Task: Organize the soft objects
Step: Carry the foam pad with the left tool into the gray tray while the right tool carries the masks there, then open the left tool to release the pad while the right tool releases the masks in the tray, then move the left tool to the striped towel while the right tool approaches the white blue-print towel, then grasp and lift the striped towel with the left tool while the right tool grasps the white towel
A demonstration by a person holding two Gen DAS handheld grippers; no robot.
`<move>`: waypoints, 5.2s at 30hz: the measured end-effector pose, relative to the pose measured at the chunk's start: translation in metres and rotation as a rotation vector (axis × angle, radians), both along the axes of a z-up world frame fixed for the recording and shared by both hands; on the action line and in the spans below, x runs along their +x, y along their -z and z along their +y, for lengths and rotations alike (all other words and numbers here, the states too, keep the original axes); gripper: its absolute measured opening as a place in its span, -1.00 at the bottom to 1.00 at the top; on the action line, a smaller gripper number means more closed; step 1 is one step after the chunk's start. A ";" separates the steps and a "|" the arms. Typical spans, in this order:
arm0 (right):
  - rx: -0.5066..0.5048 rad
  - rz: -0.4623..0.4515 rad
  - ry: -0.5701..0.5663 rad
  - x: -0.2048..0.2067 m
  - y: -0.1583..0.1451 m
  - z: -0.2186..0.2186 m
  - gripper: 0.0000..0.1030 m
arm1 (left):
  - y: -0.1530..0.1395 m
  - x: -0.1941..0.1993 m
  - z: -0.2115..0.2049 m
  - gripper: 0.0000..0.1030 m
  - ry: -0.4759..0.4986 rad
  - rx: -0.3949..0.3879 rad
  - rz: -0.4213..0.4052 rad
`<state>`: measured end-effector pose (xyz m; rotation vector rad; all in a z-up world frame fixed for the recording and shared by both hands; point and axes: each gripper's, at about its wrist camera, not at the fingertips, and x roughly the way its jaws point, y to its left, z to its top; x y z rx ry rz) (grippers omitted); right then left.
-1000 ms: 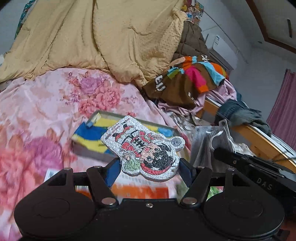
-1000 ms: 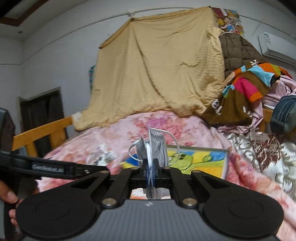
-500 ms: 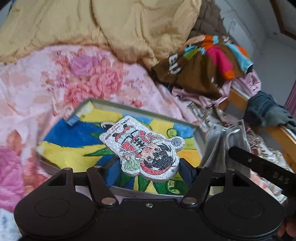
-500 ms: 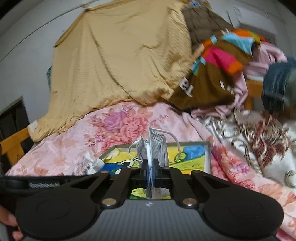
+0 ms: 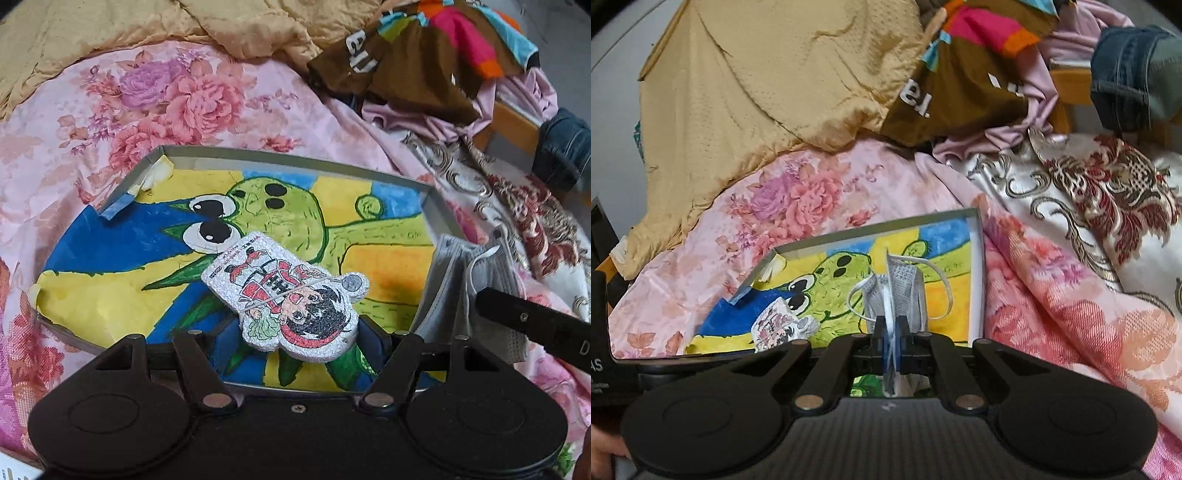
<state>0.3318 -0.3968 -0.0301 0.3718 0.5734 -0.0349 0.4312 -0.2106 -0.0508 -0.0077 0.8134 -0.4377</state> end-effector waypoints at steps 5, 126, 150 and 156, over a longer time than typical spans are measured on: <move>0.009 0.035 0.006 0.002 0.003 -0.005 -0.87 | 0.004 0.001 -0.006 0.36 -0.016 0.038 0.020; -0.156 0.118 -0.159 -0.196 0.019 0.123 0.14 | 0.015 -0.227 0.178 -0.20 0.207 -0.206 0.065; -0.078 -0.005 -0.138 -0.227 -0.007 0.114 -0.49 | -0.024 -0.273 0.180 -0.87 -0.010 -0.133 0.011; -0.073 -0.054 -0.135 -0.235 -0.016 0.114 -0.49 | -0.047 -0.282 0.176 -0.88 0.006 -0.126 -0.003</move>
